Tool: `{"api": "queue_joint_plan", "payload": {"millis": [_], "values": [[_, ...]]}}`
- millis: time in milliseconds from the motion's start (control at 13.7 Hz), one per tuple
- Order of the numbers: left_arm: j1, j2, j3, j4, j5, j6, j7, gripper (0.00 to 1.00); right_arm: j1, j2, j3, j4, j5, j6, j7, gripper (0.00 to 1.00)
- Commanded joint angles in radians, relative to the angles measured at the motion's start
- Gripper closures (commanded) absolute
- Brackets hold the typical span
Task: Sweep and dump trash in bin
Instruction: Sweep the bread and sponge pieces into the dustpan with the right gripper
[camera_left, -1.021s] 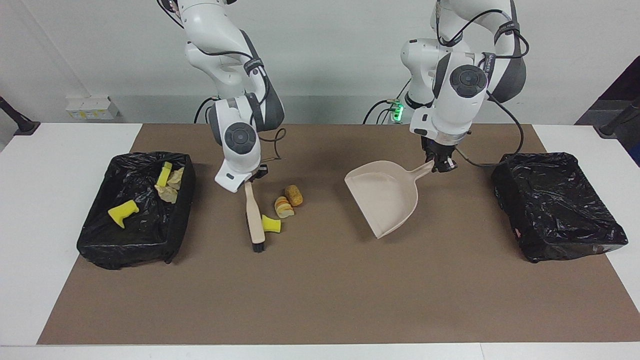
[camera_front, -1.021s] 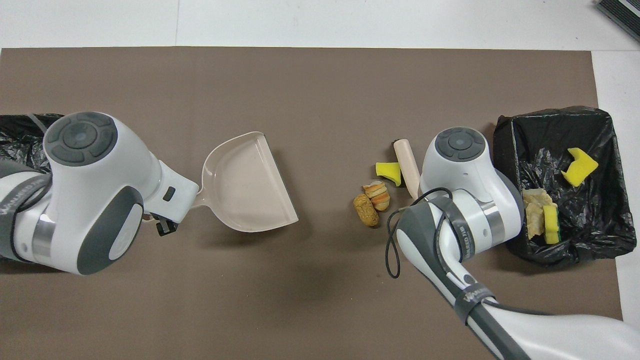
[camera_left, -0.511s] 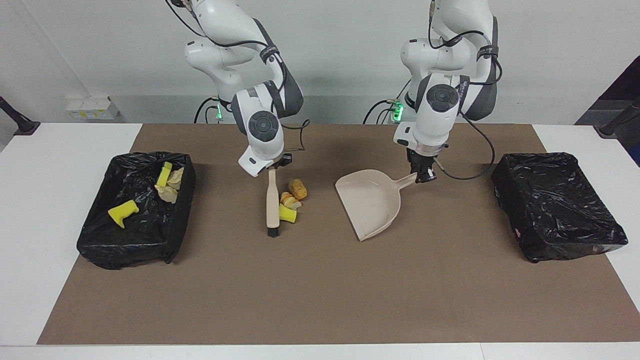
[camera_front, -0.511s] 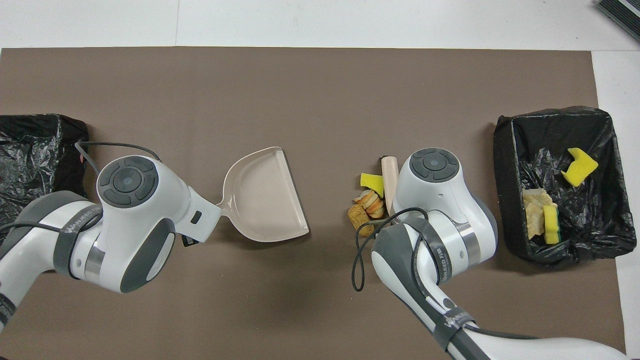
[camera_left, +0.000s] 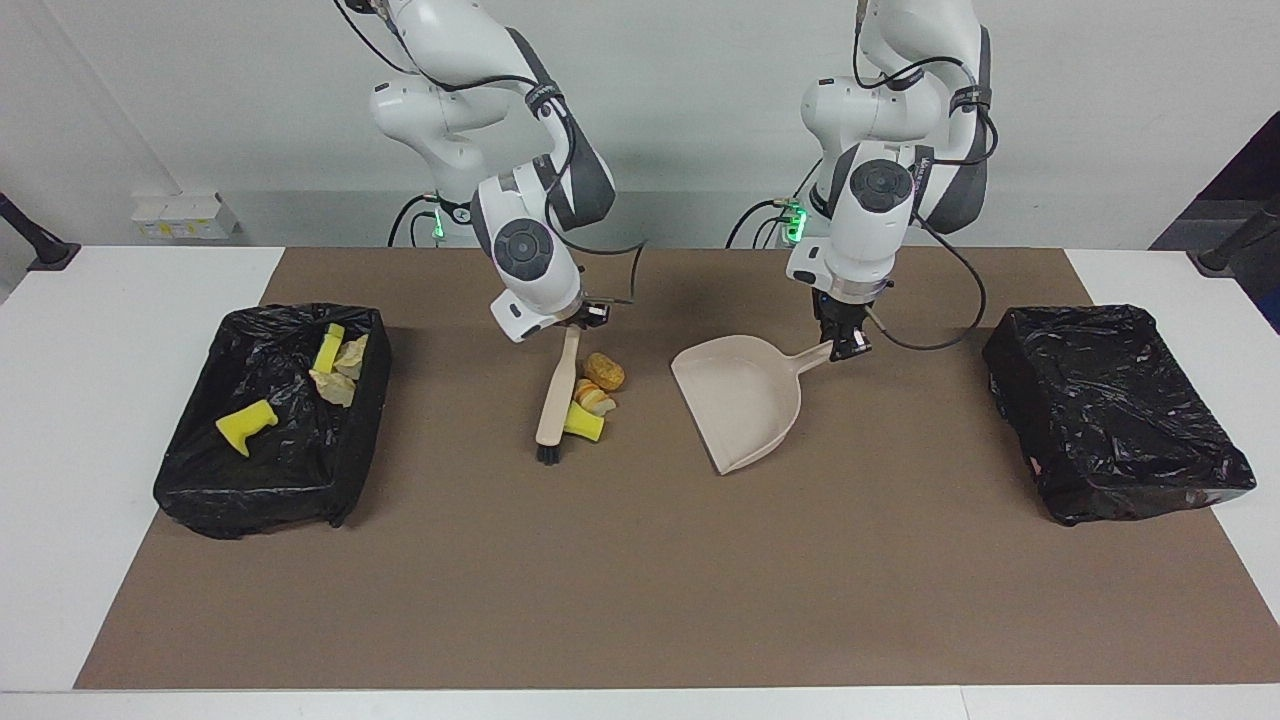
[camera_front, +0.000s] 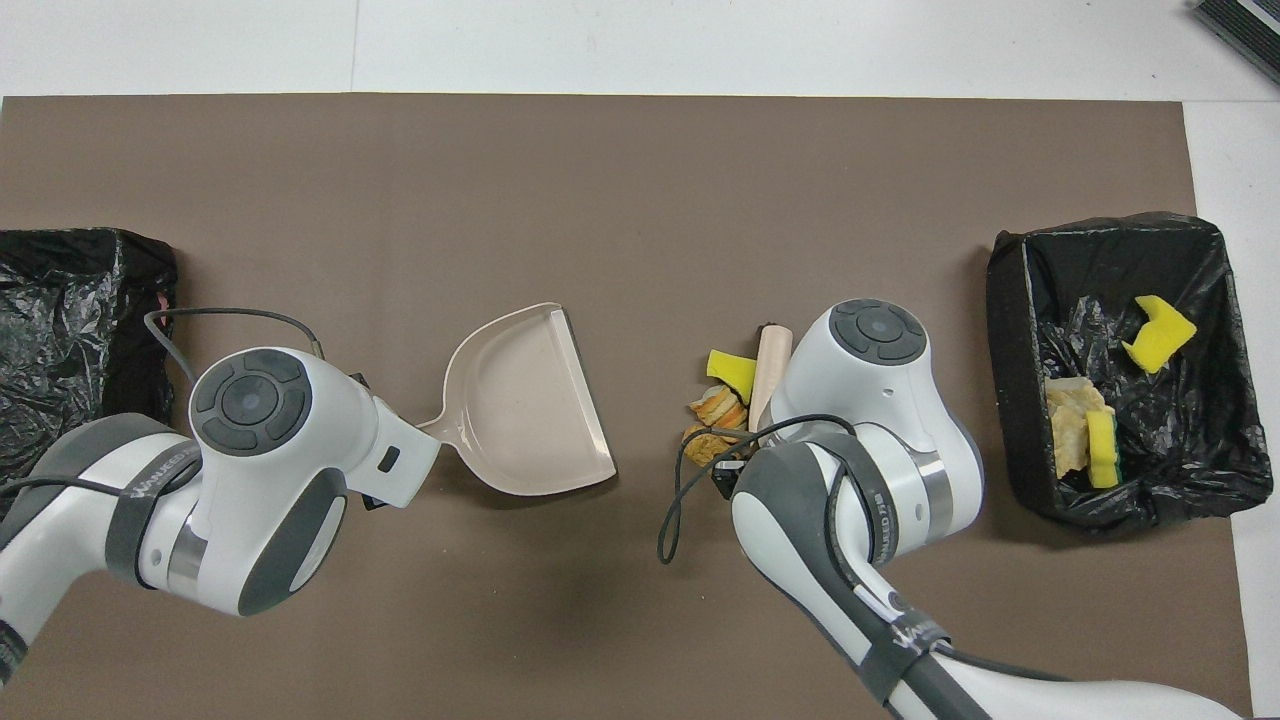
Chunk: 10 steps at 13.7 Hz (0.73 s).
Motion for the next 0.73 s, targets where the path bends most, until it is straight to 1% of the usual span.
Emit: {"api": "queue_joint_plan", "payload": {"millis": [0, 146, 292, 438, 583, 656], "values": [[-0.014, -0.039, 0.012, -0.041, 0.013, 0.027, 0.011, 1.0, 0.025, 0.091, 0.002, 0.084, 0.071, 0.055, 0.088, 1.0], [-0.014, -0.039, 0.012, -0.039, 0.013, 0.027, 0.01, 1.0, 0.082, 0.142, 0.001, 0.158, 0.121, 0.073, 0.156, 1.0], [-0.014, -0.039, 0.012, -0.039, 0.013, 0.027, 0.008, 1.0, 0.137, 0.156, 0.002, 0.172, 0.169, 0.142, 0.196, 1.0], [-0.014, -0.037, 0.012, -0.039, 0.013, 0.028, 0.005, 1.0, 0.209, 0.149, 0.002, 0.17, 0.181, 0.155, 0.201, 1.0], [-0.012, -0.037, 0.012, -0.039, 0.013, 0.028, 0.005, 1.0, 0.301, 0.129, 0.001, 0.172, 0.159, 0.148, 0.196, 1.0], [-0.012, -0.037, 0.012, -0.038, 0.013, 0.028, 0.005, 1.0, 0.328, 0.121, 0.001, 0.173, 0.146, 0.135, 0.188, 1.0]]}}
